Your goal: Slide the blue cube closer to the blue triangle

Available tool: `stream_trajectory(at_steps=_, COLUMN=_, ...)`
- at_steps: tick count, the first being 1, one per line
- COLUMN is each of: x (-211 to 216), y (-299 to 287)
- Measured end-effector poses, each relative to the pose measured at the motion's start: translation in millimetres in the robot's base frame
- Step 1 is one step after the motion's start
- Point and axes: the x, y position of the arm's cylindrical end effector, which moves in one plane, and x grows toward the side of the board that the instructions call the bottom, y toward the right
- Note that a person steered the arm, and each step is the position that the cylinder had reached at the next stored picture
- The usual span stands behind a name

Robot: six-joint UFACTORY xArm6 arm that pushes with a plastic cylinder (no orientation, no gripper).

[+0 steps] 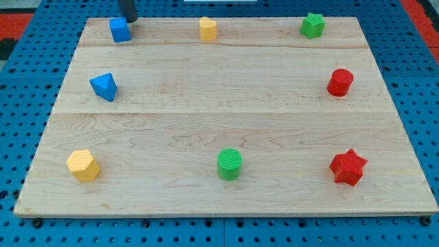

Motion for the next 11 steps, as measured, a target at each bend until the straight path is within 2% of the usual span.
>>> stream_trajectory(at_steps=4, x=-3.2, y=1.7)
stream_trajectory(at_steps=6, x=-2.7, y=-27.0)
stream_trajectory(at_steps=11, x=44.3, y=-26.1)
